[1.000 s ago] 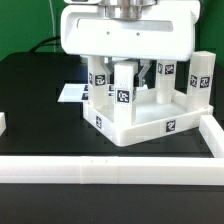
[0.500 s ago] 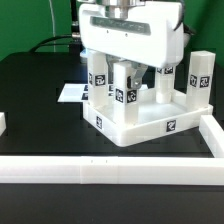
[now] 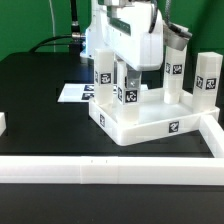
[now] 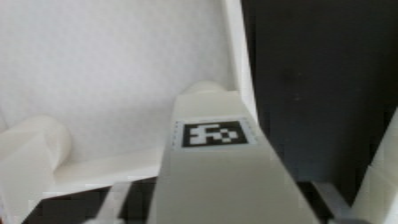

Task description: Assemble desk

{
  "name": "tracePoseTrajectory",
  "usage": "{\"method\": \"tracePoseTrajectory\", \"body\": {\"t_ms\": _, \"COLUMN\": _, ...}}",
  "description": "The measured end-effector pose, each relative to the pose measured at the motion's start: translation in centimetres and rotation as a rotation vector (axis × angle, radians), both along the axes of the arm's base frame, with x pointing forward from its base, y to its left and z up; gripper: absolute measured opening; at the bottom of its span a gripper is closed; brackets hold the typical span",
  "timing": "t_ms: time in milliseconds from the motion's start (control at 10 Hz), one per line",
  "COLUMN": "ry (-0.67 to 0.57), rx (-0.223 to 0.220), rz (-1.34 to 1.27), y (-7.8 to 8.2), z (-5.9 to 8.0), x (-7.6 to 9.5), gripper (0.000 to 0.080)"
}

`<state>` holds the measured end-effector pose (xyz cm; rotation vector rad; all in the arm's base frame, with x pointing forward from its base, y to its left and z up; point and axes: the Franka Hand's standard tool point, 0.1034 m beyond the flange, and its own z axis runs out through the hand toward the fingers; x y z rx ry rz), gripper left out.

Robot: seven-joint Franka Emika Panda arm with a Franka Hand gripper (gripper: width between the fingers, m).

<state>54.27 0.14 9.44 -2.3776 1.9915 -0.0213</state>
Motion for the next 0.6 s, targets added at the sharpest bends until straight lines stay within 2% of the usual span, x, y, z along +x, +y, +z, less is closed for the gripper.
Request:
{"method": "tracePoseTrajectory", "body": {"t_ms": 100, "ry": 0.001, "rx": -0.001, "rz": -0.024, "y": 0.00, "z": 0.00, "x": -0.05, "gripper": 0.0293}}
{"method": "tracePoseTrajectory", "body": {"t_ms": 200, "ry": 0.004, "rx": 0.000, "rz": -0.048, "y": 0.04, "z": -0.03, "x": -0.11, "gripper": 0.0343}}
{"method": "tracePoseTrajectory", "body": {"t_ms": 300, "ry": 0.004, "rx": 0.000, "rz": -0.044, "y": 0.07, "z": -0.09, "x": -0.11, "gripper": 0.0343}}
{"method": "tracePoseTrajectory", "body": {"t_ms": 400, "ry": 0.004, "rx": -0.001, "rz": -0.042, "y": 0.07, "z": -0.09, "x": -0.11, "gripper": 0.0527}}
{"method": "tracePoseTrajectory", "body": {"t_ms": 500, "ry": 0.004, "rx": -0.001, "rz": -0.042, "y": 0.08, "z": -0.10, "x": -0.12, "gripper": 0.0527}}
{"method": "tracePoseTrajectory", "body": {"t_ms": 600, "ry": 0.004, "rx": -0.001, "rz": -0.042, "y": 0.08, "z": -0.11, "x": -0.12, "gripper": 0.0624}}
